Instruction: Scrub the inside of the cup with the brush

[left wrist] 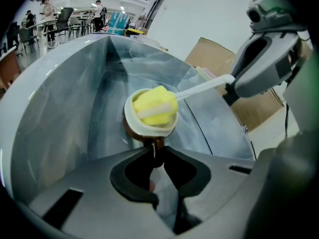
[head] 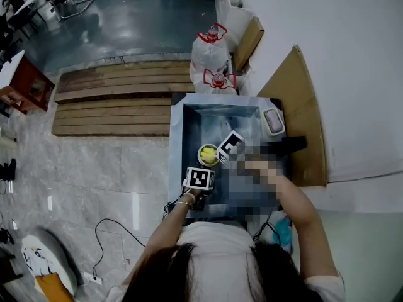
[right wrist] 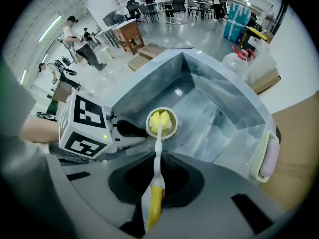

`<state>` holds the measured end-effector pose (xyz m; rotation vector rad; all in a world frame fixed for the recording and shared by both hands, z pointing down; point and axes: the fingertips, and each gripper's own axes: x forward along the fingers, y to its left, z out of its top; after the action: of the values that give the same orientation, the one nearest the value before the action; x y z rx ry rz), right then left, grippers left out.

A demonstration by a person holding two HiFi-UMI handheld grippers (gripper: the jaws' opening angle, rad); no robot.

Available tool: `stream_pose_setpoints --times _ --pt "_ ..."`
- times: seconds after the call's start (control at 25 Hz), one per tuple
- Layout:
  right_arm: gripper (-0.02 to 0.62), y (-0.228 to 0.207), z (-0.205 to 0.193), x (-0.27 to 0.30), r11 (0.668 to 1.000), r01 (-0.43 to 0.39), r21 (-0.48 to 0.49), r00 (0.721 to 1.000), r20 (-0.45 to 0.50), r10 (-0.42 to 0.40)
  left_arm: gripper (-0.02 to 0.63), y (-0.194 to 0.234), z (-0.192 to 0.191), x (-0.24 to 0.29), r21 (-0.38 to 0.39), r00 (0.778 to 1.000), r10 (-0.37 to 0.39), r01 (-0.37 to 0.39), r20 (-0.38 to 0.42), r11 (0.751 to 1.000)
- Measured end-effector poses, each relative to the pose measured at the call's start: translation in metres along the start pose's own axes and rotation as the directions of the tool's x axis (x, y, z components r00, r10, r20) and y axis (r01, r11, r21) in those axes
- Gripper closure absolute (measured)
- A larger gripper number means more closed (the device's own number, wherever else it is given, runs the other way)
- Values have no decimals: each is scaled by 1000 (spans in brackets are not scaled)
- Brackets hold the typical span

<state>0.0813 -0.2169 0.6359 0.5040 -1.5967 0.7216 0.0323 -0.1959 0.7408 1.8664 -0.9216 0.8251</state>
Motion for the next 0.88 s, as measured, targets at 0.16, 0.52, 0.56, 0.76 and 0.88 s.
stream_pose_setpoints --times 0.16,0.52,0.56,0.76,0.88 --pt "546 -8 5 -3 1000 9 18 1000 10 -10 543 -7 -14 -3 -40 997 -24 21 -67 999" --pt "546 -15 -6 12 998 26 57 999 -32 -24 543 -4 -1 -5 -7 1000 -6 6 -17 1000" --pt "546 -14 -8 14 998 25 56 999 -36 -23 543 -8 -11 -7 -34 998 -22 19 -65 999" --pt "546 -4 -13 18 999 26 29 998 -61 -24 543 0 6 -1 11 1000 4 -4 22 1000" --pt "545 4 -13 19 1000 14 17 998 -60 -13 543 -5 -8 -4 -28 999 -14 12 -48 1000"
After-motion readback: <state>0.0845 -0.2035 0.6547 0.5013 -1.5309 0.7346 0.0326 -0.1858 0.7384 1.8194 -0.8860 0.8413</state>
